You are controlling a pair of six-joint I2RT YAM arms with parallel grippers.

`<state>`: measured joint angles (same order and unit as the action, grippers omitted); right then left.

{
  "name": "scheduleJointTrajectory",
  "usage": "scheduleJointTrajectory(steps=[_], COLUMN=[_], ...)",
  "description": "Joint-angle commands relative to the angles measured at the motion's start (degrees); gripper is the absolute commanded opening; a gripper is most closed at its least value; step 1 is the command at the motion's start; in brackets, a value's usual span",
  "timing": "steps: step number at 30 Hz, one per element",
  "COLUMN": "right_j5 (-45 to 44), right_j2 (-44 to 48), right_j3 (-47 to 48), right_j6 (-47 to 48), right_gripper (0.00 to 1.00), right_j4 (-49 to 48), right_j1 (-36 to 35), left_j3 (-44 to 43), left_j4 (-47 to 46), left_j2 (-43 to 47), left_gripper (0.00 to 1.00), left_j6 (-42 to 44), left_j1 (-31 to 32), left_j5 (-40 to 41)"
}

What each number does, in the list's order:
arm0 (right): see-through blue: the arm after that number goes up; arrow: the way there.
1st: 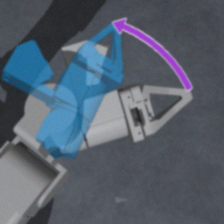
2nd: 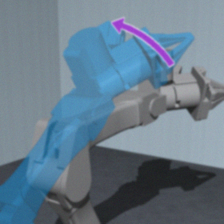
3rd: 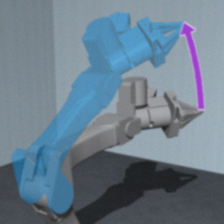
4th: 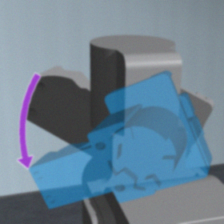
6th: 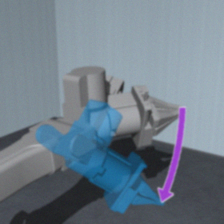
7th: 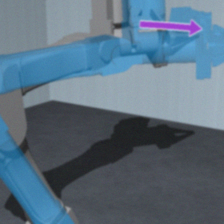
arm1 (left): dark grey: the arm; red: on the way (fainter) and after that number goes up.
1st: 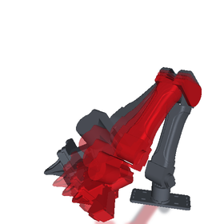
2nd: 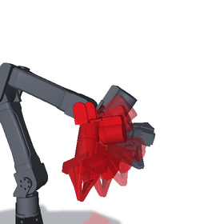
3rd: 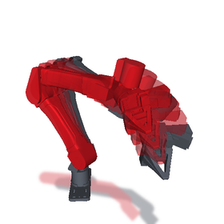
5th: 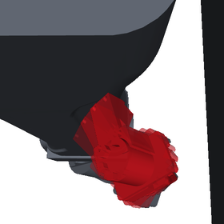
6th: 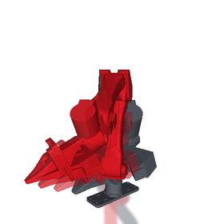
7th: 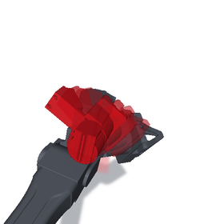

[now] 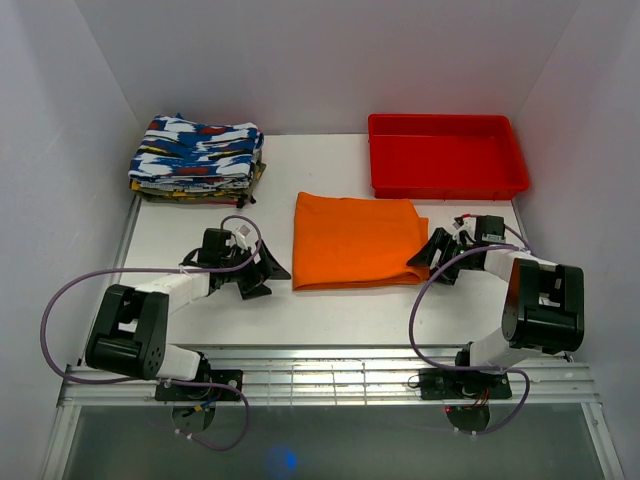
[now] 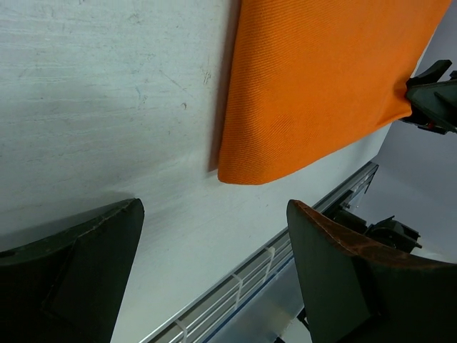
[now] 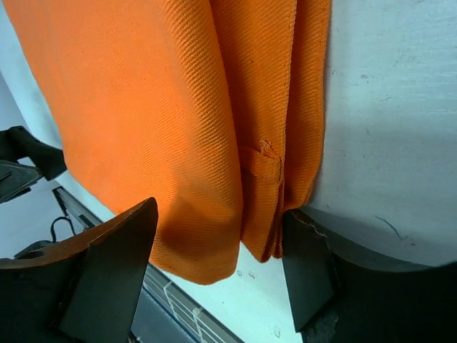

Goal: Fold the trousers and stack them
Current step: Neatly place the folded trousers to the corner

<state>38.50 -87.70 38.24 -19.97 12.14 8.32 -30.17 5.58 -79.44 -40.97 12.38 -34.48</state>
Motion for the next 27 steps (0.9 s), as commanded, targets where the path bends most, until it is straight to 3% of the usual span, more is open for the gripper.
scheduleJointTrajectory(steps=[1, 8, 10, 16, 20, 23, 26, 27], right_j5=[-11.34, -12.05, -11.61, -10.82, -11.08, -10.99, -11.6, -11.69], right_j2=[-0.8, -0.37, -0.45, -0.36, -0.63, -1.24, -2.21, -2.47], right_j3=[-2.99, -2.38, -2.29, -2.29, -2.03, -1.68, -0.8, -0.45], right_j6=[4.41, 5.02, 4.94, 5.03, 5.11, 4.94, 3.71, 3.45], right_gripper=[0.72, 0.51, 0.44, 0.37, 0.36, 0.33, 0.27, 0.27], right_j4=[-2.64, -1.77, -2.03, -2.74, -3.0, -3.18, -4.05, -4.32], right_j1=[-2.51, -3.74, -4.36, -6.38, -8.31, -9.27, -11.48, -12.44], left_j3=[-0.85, -1.12, -0.94, -0.59, -2.69, -3.92, -4.8, -5.07], left_j4=[-2.06, -7.32, -7.52, -6.91, -0.85, -0.22, -0.4, -0.49], left_j2=[-1.68, -4.23, -4.58, -7.74, -11.52, -12.32, -13.2, -13.2], left_gripper=[0.93, 0.93, 0.93, 0.86, 0.77, 0.7, 0.58, 0.48], left_j6=[0.02, -2.79, -3.59, -8.51, -7.28, -6.31, -6.49, -6.4], left_j1=[0.1, 4.4, 7.3, 11.35, 11.7, 11.96, 12.4, 12.75], left_j5=[2.31, 3.89, 7.64, 17.15, 25.93, 27.18, 26.48, 25.87])
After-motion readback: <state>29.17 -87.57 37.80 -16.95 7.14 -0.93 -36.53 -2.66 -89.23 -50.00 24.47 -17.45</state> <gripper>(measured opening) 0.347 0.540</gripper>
